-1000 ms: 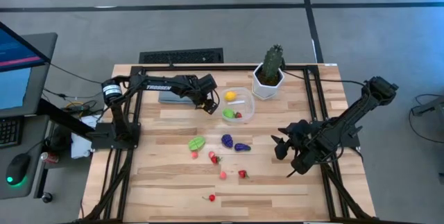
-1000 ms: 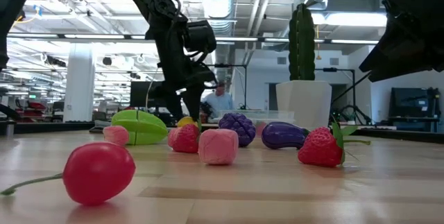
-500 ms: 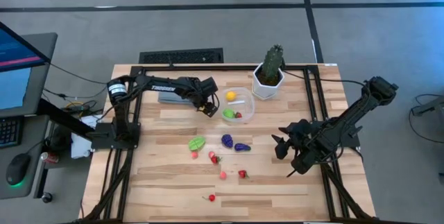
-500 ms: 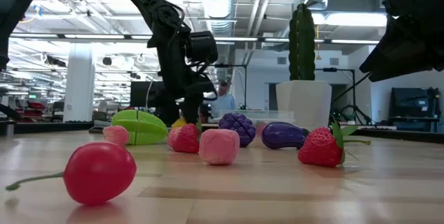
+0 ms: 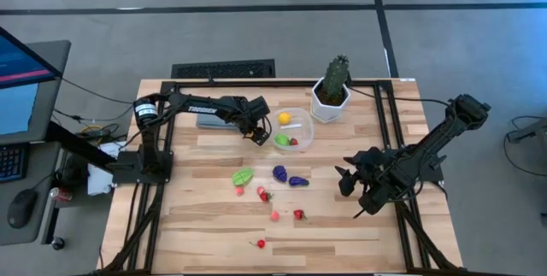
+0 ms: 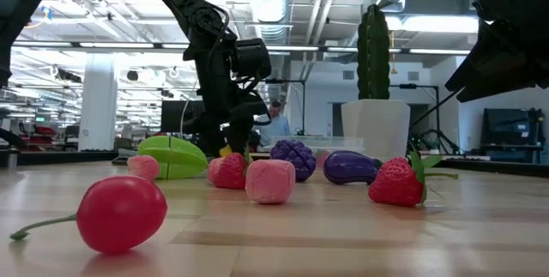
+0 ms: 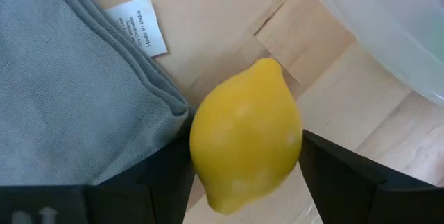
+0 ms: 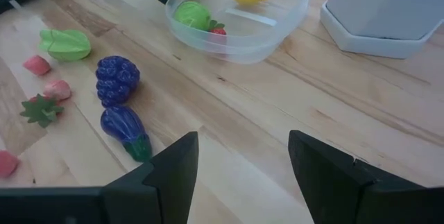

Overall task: Pick and placing Produce into tupperware
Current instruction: Put the lemon into the transparent bin

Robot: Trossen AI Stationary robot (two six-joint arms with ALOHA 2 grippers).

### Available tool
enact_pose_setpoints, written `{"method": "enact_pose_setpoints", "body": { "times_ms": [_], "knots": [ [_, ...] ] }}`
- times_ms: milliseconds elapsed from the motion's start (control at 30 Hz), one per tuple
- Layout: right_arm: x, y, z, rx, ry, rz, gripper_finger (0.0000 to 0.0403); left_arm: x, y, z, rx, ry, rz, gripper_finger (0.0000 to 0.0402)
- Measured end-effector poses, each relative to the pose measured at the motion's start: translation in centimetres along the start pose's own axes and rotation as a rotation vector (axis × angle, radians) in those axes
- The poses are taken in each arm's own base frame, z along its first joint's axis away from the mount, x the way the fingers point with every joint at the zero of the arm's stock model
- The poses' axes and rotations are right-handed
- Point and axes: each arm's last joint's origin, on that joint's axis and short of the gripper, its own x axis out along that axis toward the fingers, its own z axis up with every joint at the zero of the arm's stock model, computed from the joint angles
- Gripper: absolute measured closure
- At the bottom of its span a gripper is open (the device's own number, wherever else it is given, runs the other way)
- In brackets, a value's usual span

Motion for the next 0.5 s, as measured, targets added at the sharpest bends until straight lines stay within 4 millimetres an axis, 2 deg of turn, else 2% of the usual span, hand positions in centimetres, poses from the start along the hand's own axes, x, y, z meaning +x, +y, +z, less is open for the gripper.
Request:
{"method": "enact_pose_setpoints", "body": {
  "times_ms": [267, 500],
  "knots": [
    [0.0, 0.01, 0.0, 0.001, 0.0, 0.001, 0.0154, 0.0, -0.01, 0.06, 0.012, -0.006, -0.003, 0.0214],
    [0.0, 0.02, 0.0, 0.003, 0.0, 0.001, 0.0154, 0.0, -0.01, 0.06, 0.012, -0.005, -0.003, 0.0199]
  ]
}}
